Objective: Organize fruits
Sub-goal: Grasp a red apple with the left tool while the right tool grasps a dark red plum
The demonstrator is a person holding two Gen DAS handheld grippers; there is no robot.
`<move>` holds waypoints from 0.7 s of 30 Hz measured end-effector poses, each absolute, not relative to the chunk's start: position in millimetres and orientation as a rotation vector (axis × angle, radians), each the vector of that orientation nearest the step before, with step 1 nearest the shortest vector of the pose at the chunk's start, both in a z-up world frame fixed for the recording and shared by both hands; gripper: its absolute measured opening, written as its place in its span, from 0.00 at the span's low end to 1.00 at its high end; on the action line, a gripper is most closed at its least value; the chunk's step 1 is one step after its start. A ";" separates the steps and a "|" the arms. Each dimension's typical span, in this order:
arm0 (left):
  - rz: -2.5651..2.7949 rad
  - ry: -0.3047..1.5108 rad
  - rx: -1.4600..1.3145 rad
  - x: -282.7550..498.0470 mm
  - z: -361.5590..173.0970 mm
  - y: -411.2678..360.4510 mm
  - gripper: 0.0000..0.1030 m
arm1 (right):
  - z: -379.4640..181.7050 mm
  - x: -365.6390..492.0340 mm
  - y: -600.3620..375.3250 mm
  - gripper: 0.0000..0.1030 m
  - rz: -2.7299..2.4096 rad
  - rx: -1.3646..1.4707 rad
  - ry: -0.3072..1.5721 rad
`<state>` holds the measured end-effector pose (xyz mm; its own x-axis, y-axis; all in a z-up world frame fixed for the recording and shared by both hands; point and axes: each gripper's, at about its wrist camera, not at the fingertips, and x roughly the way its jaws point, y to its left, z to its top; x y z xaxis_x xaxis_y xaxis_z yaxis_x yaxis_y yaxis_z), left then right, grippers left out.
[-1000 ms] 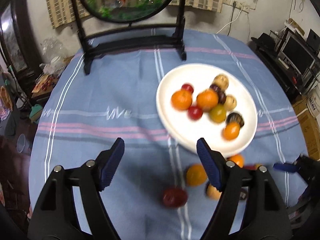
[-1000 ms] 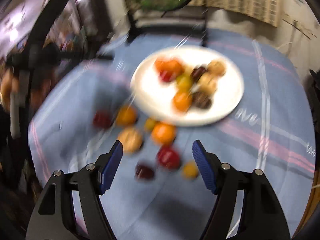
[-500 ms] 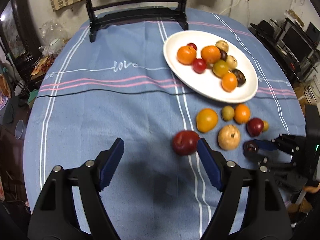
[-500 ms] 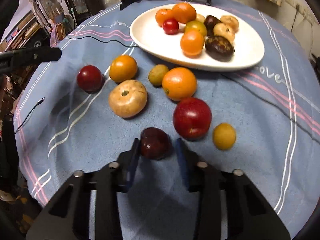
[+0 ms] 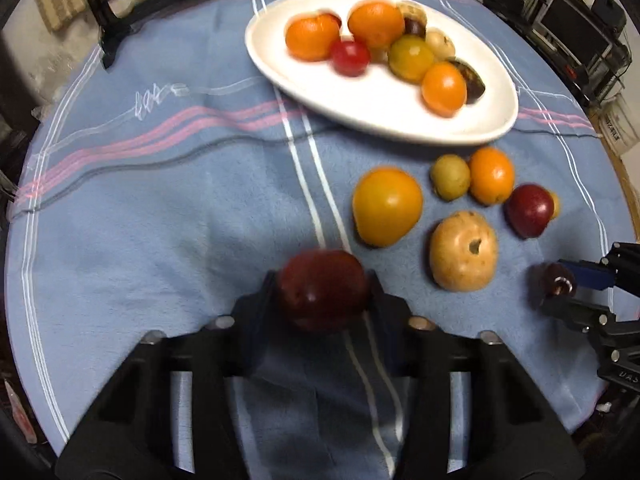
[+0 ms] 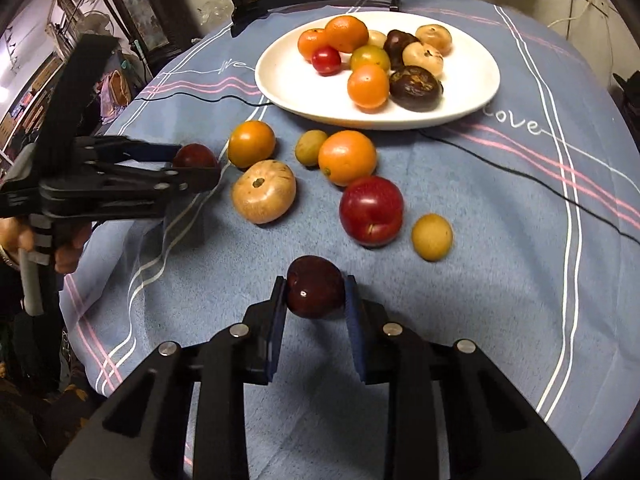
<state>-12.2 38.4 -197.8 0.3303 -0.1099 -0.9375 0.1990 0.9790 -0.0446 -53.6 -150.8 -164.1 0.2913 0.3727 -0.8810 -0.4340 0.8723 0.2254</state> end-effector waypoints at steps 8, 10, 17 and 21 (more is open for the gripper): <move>-0.187 1.174 0.074 -24.7 -179.3 49.1 0.41 | -161.6 -52.2 -155.7 0.28 0.529 -0.044 1.151; -0.185 1.152 0.067 -29.6 -170.4 48.4 0.41 | -161.4 -52.5 -155.0 0.28 0.532 -0.048 1.151; -0.197 1.088 0.050 -32.5 -135.8 45.2 0.41 | -142.6 -50.4 -156.6 0.28 0.553 -0.032 1.114; -0.207 1.031 0.051 -19.9 -105.2 37.3 0.41 | -103.3 -37.0 -160.1 0.28 0.564 -0.025 1.022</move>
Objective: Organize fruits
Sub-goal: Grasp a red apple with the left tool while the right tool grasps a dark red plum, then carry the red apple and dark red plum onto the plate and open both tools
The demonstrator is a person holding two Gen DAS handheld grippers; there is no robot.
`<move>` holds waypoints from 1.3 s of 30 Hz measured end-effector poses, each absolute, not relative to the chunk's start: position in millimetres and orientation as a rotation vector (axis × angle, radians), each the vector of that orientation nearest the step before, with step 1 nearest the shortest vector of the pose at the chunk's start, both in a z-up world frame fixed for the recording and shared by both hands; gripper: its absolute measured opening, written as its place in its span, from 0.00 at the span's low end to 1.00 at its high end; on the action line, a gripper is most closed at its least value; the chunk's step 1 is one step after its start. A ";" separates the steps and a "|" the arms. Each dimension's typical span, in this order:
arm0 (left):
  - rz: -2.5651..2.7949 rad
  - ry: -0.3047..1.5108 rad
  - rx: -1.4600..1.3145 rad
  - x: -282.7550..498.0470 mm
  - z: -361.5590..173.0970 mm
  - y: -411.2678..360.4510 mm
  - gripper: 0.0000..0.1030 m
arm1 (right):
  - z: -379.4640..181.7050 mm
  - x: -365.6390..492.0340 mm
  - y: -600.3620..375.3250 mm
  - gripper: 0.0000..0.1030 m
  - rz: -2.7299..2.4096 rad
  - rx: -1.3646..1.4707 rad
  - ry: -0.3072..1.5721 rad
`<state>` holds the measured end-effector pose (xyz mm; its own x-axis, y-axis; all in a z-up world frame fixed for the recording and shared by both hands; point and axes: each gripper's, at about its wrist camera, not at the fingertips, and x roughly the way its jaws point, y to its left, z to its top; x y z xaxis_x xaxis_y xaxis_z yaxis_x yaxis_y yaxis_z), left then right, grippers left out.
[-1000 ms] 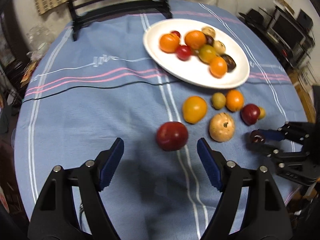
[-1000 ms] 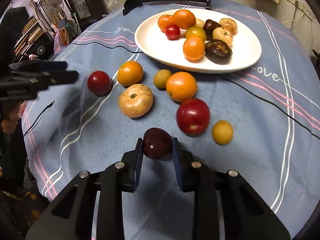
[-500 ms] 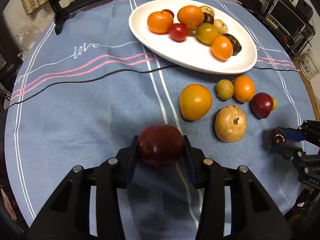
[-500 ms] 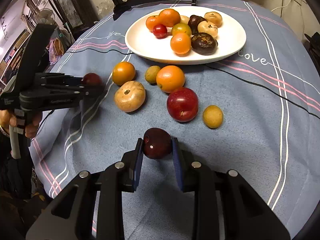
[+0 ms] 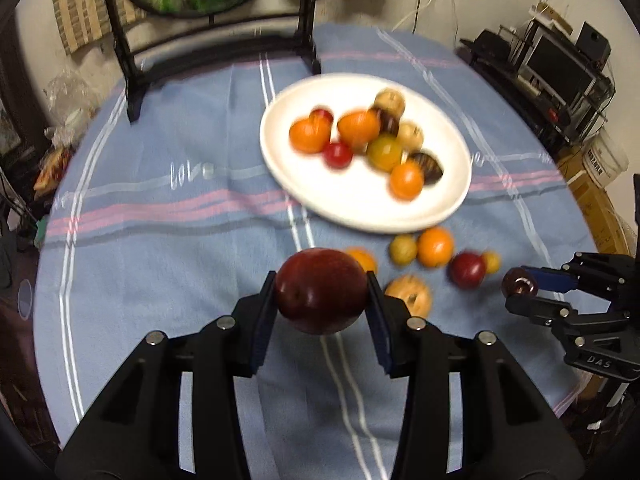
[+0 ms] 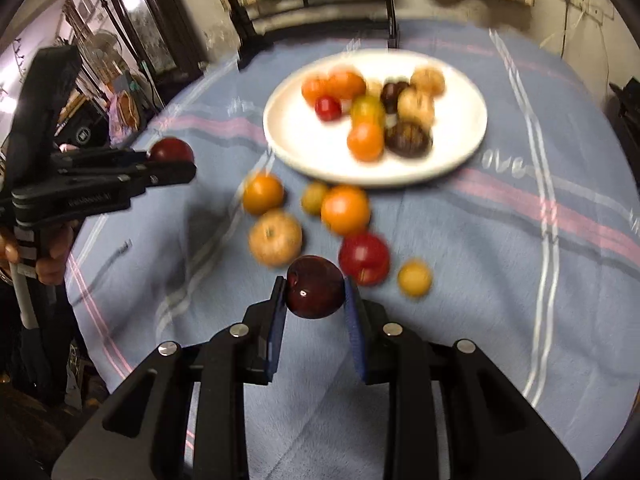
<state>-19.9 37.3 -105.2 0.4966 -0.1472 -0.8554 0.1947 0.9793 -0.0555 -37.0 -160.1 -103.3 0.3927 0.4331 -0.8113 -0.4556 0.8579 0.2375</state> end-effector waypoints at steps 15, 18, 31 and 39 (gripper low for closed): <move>-0.237 0.839 0.085 32.8 -14.9 -5.1 0.41 | 7.8 32.9 -177.7 0.28 0.548 -0.013 0.766; -0.243 0.847 0.088 39.4 -17.1 -12.6 0.41 | 11.5 43.6 -177.0 0.28 0.546 -0.009 0.755; -0.221 0.905 0.108 65.7 -42.1 -19.5 0.41 | -4.0 68.2 -170.3 0.28 0.562 0.000 0.794; -0.210 0.937 0.113 86.6 -56.4 -20.4 0.41 | -17.9 90.6 -169.8 0.28 0.558 0.006 0.828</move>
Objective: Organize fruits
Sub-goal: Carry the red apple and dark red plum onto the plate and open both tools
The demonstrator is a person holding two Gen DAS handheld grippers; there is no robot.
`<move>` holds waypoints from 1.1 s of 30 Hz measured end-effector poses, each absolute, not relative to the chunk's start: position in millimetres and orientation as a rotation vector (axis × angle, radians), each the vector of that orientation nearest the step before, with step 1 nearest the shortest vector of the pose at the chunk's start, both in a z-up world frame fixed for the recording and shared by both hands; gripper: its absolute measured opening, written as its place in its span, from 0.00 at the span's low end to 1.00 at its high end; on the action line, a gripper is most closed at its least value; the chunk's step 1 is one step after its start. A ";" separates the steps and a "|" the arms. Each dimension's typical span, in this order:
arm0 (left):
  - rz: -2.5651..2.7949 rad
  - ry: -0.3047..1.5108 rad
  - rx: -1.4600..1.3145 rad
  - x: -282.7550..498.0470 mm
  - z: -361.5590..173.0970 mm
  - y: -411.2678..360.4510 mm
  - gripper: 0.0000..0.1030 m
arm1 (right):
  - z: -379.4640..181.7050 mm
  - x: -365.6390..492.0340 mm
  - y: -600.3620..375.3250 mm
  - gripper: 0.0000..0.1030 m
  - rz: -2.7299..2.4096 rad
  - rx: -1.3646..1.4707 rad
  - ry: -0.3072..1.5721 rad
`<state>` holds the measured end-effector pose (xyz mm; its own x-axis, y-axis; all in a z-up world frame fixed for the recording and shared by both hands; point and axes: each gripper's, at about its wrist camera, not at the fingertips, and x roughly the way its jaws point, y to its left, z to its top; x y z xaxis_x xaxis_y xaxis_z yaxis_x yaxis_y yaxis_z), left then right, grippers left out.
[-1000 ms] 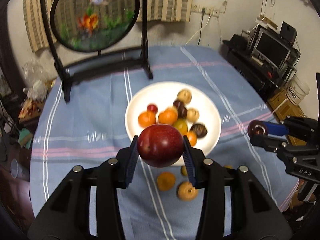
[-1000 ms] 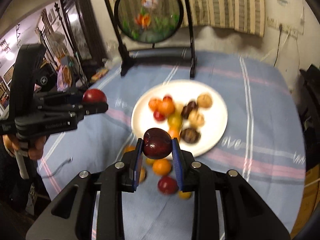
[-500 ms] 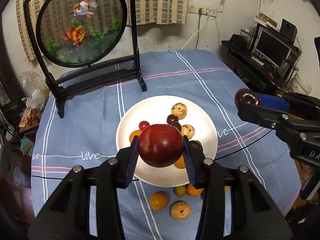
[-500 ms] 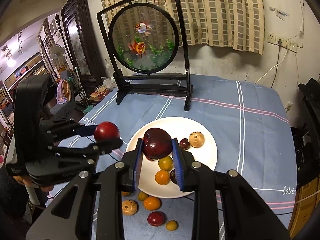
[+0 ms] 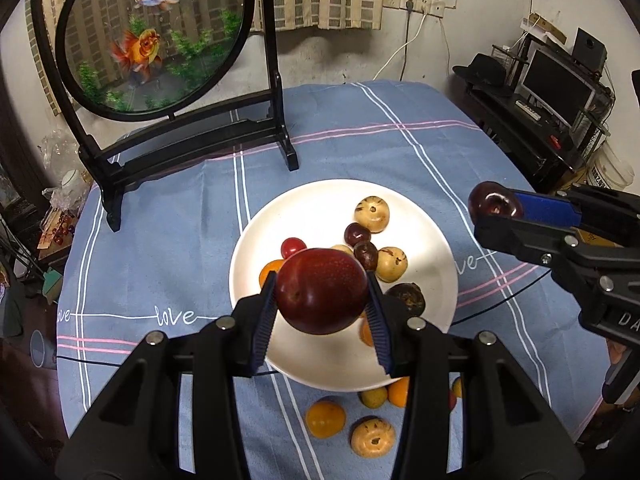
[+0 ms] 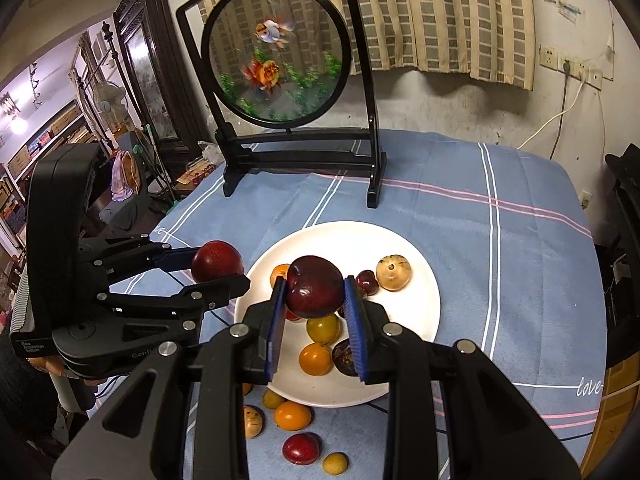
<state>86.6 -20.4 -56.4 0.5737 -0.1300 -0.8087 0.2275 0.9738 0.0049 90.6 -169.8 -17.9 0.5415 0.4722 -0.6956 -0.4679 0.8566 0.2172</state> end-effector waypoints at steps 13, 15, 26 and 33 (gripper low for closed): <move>-0.167 0.986 0.072 120.3 -80.8 1.0 0.41 | -49.7 115.9 -178.5 0.28 0.539 0.025 0.887; -0.171 0.993 0.079 125.0 -84.8 -2.6 0.41 | -55.0 120.0 -176.1 0.28 0.542 0.027 0.899; -0.193 1.038 0.118 156.1 -107.3 -26.0 0.42 | -78.9 150.9 -166.6 0.28 0.555 0.067 0.956; -0.174 1.019 0.110 163.3 -108.3 -25.4 0.63 | -82.3 166.6 -166.4 0.60 0.519 0.082 0.953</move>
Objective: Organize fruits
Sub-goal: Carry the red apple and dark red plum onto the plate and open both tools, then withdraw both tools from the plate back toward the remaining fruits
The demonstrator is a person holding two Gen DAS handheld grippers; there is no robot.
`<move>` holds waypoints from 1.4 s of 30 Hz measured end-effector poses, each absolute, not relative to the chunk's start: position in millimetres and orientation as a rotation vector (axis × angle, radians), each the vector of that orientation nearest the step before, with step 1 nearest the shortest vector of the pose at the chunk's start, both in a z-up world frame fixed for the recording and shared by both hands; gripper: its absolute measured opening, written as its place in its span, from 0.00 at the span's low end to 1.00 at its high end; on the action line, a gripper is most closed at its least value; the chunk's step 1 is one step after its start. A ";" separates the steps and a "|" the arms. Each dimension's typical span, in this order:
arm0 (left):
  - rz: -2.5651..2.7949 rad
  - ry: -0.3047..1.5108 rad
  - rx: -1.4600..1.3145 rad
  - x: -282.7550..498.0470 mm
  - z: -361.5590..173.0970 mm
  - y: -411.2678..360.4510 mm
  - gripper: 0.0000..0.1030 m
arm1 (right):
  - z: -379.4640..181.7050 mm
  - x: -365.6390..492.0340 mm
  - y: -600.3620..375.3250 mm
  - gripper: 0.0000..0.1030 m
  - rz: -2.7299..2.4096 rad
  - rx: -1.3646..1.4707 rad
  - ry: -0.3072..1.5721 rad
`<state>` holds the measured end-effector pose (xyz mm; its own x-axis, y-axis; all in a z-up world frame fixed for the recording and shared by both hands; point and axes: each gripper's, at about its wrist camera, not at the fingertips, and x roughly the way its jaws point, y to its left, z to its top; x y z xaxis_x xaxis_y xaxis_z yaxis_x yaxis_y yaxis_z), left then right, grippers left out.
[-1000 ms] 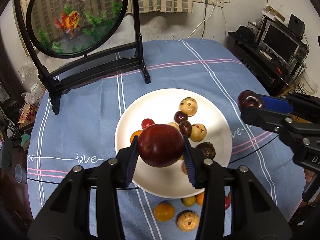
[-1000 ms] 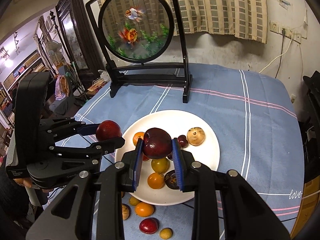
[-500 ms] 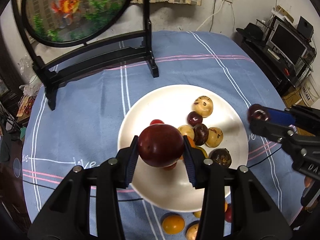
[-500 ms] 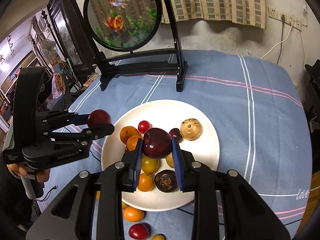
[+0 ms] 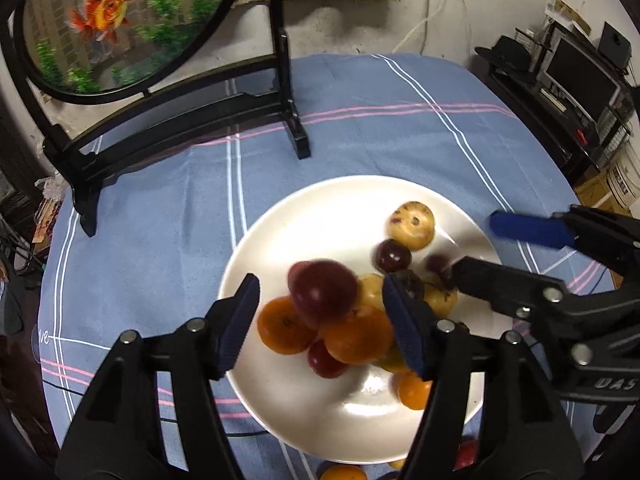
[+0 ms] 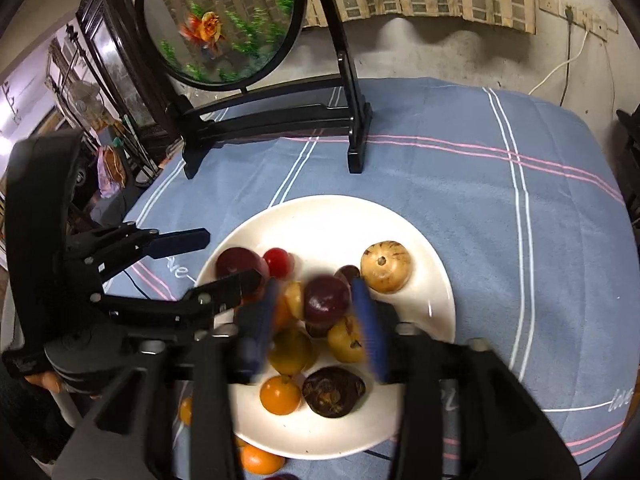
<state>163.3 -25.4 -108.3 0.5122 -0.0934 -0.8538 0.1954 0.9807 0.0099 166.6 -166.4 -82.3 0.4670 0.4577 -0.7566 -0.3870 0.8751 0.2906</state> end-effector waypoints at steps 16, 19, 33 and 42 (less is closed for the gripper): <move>-0.141 0.955 0.057 123.0 -73.8 4.9 0.64 | -45.8 123.6 -214.0 0.60 0.496 0.138 0.884; -0.139 0.937 0.060 103.2 -65.7 9.6 0.64 | -42.2 99.6 -221.3 0.60 0.493 0.133 0.875; -0.115 0.988 0.035 14.2 -82.3 32.5 0.66 | -110.6 -19.3 -209.2 0.60 0.494 -0.166 0.990; -0.143 1.060 0.043 -22.9 -108.8 27.3 0.66 | -168.8 -18.5 -193.6 0.52 0.486 -0.350 1.062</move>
